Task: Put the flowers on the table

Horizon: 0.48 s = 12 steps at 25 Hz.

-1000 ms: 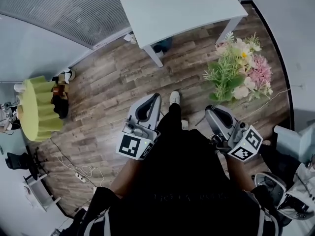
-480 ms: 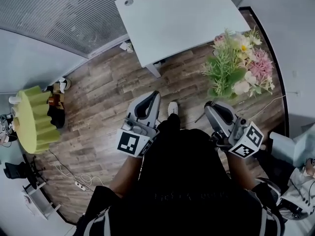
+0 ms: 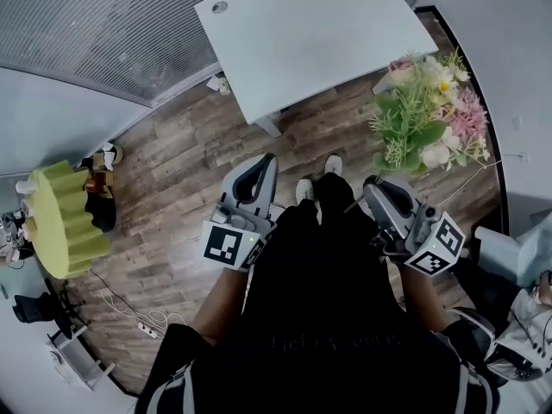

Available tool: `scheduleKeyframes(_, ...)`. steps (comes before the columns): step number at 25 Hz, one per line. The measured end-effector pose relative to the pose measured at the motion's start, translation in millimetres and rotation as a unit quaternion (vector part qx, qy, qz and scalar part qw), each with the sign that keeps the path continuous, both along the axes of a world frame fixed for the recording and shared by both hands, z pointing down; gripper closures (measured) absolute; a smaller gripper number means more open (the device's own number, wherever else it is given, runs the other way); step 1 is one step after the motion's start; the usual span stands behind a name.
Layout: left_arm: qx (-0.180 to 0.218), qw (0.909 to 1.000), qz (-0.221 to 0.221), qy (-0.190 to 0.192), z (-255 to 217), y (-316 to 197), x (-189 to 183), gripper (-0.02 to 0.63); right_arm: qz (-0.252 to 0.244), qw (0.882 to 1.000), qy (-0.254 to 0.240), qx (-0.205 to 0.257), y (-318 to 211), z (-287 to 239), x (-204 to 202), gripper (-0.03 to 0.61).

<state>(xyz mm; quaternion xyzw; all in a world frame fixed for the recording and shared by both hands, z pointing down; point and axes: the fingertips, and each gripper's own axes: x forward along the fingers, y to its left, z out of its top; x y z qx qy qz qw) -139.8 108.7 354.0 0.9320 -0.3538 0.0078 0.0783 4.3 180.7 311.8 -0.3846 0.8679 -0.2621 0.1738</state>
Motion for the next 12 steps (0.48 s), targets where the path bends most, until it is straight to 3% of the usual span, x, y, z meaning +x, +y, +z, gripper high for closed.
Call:
scheduleKeyframes(5, 0.02, 0.9997, 0.014, 0.007, -13, -11, 17, 0.595, 0.018, 1.0, 0.001, 0.002, -13, 6, 21, 0.532)
scheduleKeyframes(12, 0.03, 0.9995, 0.006, -0.004, -15, -42, 39, 0.595, 0.007, 1.0, -0.011, 0.019, -54, 11, 47, 0.532)
